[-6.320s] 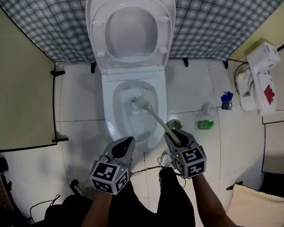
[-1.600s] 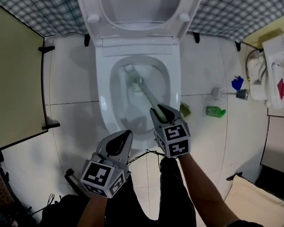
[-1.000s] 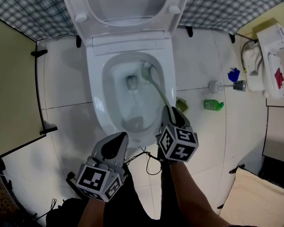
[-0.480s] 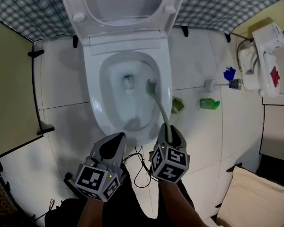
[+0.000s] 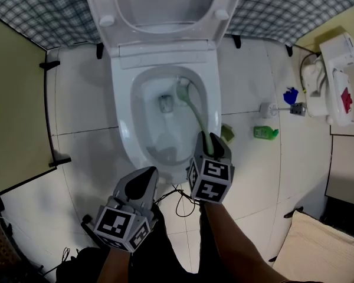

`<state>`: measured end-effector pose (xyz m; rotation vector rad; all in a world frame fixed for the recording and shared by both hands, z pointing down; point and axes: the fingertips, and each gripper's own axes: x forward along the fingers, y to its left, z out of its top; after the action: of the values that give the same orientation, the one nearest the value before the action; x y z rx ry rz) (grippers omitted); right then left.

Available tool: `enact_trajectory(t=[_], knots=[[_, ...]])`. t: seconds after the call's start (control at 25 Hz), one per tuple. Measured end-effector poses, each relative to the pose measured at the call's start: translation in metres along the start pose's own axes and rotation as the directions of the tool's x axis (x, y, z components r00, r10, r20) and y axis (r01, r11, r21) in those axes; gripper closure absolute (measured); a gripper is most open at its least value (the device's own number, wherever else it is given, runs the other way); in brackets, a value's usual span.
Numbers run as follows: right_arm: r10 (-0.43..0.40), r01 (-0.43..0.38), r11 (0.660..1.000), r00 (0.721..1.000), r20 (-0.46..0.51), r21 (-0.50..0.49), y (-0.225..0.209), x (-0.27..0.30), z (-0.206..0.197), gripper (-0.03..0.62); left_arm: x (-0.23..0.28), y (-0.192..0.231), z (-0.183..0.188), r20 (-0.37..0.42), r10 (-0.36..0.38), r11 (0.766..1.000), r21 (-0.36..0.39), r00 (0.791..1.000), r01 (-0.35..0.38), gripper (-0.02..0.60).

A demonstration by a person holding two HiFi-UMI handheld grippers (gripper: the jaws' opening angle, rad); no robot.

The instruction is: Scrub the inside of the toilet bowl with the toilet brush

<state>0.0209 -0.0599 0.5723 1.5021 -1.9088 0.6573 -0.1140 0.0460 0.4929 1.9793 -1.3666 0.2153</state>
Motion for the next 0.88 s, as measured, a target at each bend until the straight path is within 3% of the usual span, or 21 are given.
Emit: enact_trajectory(t=[0.32, 0.52, 0.88], knots=[[0.187, -0.189, 0.973, 0.982, -0.032, -0.135, 0.062, 0.014, 0.000, 0.471, -0.002, 0.005, 0.002, 0.004, 0.013, 1.000, -0.002, 1.000, -0.013, 0.576], [0.154, -0.157, 0.979, 0.988, -0.031, -0.129, 0.054, 0.017, -0.004, 0.473, -0.003, 0.005, 0.000, -0.002, 0.015, 1.000, -0.001, 1.000, -0.015, 0.577], [0.009, -0.011, 0.997, 1.000, -0.030, -0.070, -0.001, 0.009, -0.009, 0.473, 0.000, 0.002, -0.001, -0.011, 0.006, 1.000, 0.008, 1.000, -0.006, 0.577]])
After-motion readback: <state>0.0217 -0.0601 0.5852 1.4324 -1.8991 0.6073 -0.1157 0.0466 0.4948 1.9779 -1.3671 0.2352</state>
